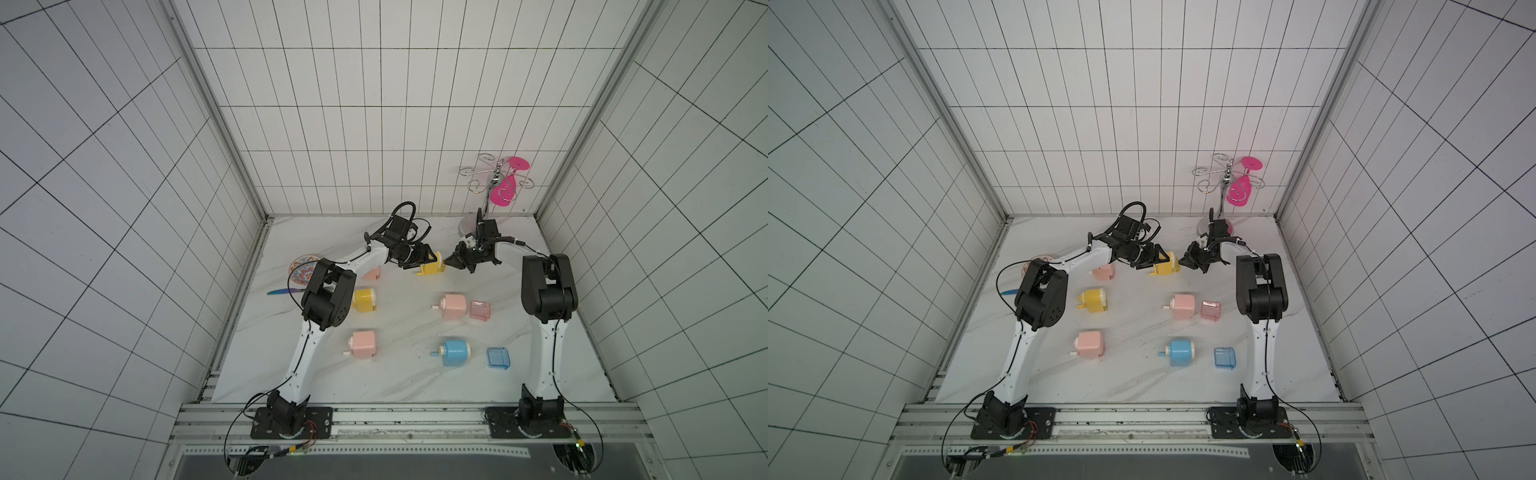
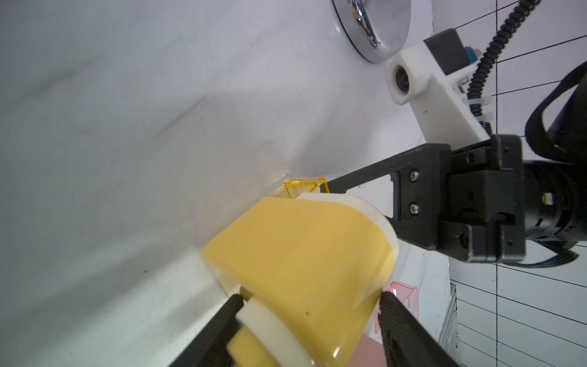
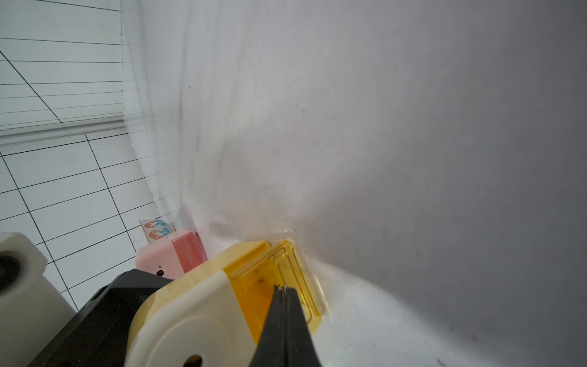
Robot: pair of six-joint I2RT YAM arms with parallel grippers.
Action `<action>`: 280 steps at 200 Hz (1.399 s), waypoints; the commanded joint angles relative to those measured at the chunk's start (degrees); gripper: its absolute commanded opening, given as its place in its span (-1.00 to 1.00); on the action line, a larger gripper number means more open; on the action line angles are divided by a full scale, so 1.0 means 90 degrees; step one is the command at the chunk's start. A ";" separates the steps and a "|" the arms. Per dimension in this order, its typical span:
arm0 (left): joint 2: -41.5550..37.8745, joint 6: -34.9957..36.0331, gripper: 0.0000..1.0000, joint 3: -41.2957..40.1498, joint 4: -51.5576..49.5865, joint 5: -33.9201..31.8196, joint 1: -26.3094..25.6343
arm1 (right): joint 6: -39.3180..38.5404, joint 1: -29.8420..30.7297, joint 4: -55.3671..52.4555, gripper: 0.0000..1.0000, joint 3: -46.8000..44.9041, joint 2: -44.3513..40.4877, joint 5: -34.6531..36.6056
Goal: Put the tray back into the pencil sharpener
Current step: Close the container of the pencil sharpener.
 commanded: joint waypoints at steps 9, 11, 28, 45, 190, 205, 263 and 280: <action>0.0228 0.0044 0.39 0.0204 0.0086 0.0050 -0.0019 | 0.0001 0.0044 -0.0015 -0.85 -0.0224 -0.0238 0.0053; 0.0228 0.0045 0.39 0.0209 0.0084 0.0050 -0.0018 | 0.0008 0.0035 -0.0008 -0.84 -0.0224 -0.0240 0.0081; 0.0228 0.0057 0.39 0.0202 0.0063 0.0050 0.0003 | 0.0048 -0.0041 -0.0011 -0.83 -0.0190 -0.0271 0.0194; 0.0235 0.0069 0.39 0.0203 0.0044 0.0050 0.0009 | 0.0063 -0.0051 -0.0029 -0.81 -0.0120 -0.0251 0.0210; 0.0260 0.0133 0.39 0.0036 0.0035 0.0107 0.0053 | 0.0004 0.0042 0.0072 -0.99 -0.0345 -0.0305 -0.0083; 0.0156 0.0210 0.42 -0.0106 -0.0006 0.0120 0.0107 | 0.0023 -0.0062 0.0066 -0.87 -0.0381 -0.0377 0.0019; -0.0188 0.0325 0.94 -0.0496 0.0200 0.0041 0.0147 | 0.0110 -0.0110 0.0024 -0.79 -0.0144 -0.0312 0.0073; -0.0173 0.0303 0.94 -0.0397 0.0200 0.0031 0.0149 | 0.0119 -0.0114 -0.0089 -0.80 -0.0014 -0.0271 0.0170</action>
